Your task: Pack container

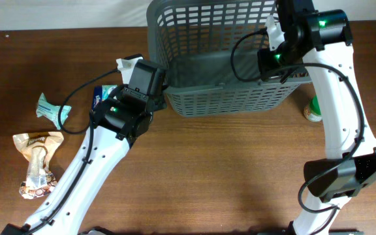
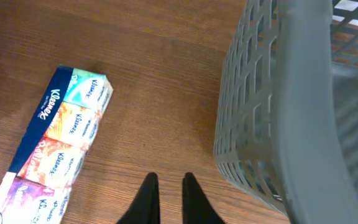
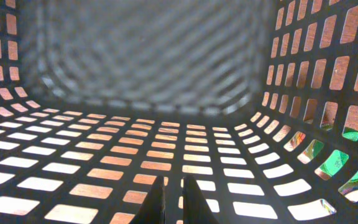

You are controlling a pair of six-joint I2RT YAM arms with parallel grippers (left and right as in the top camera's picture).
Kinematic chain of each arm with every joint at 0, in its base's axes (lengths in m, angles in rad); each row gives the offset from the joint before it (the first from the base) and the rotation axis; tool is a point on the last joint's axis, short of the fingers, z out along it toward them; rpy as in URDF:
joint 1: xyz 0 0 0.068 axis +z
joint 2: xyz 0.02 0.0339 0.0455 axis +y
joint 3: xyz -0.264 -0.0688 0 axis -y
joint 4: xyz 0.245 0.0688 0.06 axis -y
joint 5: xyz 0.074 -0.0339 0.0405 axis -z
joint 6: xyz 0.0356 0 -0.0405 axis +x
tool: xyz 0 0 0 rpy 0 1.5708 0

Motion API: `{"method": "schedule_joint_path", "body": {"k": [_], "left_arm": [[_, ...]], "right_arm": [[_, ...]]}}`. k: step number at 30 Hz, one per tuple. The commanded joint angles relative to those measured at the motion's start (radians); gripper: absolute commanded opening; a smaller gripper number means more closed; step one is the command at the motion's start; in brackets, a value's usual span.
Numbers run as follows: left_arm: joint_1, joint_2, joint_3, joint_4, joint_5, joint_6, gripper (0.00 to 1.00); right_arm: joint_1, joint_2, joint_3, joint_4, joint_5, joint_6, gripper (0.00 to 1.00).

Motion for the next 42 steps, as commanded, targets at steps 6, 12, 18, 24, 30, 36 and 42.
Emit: {"method": "schedule_joint_path", "body": {"k": [6,12,18,24,30,36,42], "left_arm": [[0.006,0.001,0.021,0.0,-0.015,0.021,0.07],[0.008,0.001,0.021,-0.002,-0.014,0.047,0.15],[0.008,0.001,0.021,-0.002,-0.015,0.062,0.14],[0.008,0.001,0.021,-0.005,-0.015,0.062,0.19],[0.008,0.001,0.021,-0.019,-0.015,0.076,0.42],[0.011,-0.002,0.021,-0.047,-0.04,0.115,0.81],[0.041,-0.029,0.021,-0.116,-0.075,0.114,1.0]], "right_arm": [[0.016,0.014,-0.007,-0.013,0.01,-0.001,0.04],[0.032,0.014,-0.005,0.021,0.01,-0.002,0.04],[0.039,0.014,0.028,0.05,0.009,-0.001,0.04],[0.039,0.014,0.132,0.052,0.0,-0.002,0.21],[0.039,0.014,0.285,0.028,-0.048,-0.002,0.65],[0.037,0.012,0.47,-0.046,-0.027,-0.002,0.99],[-0.031,-0.006,0.589,-0.107,0.037,0.021,0.99]]}}
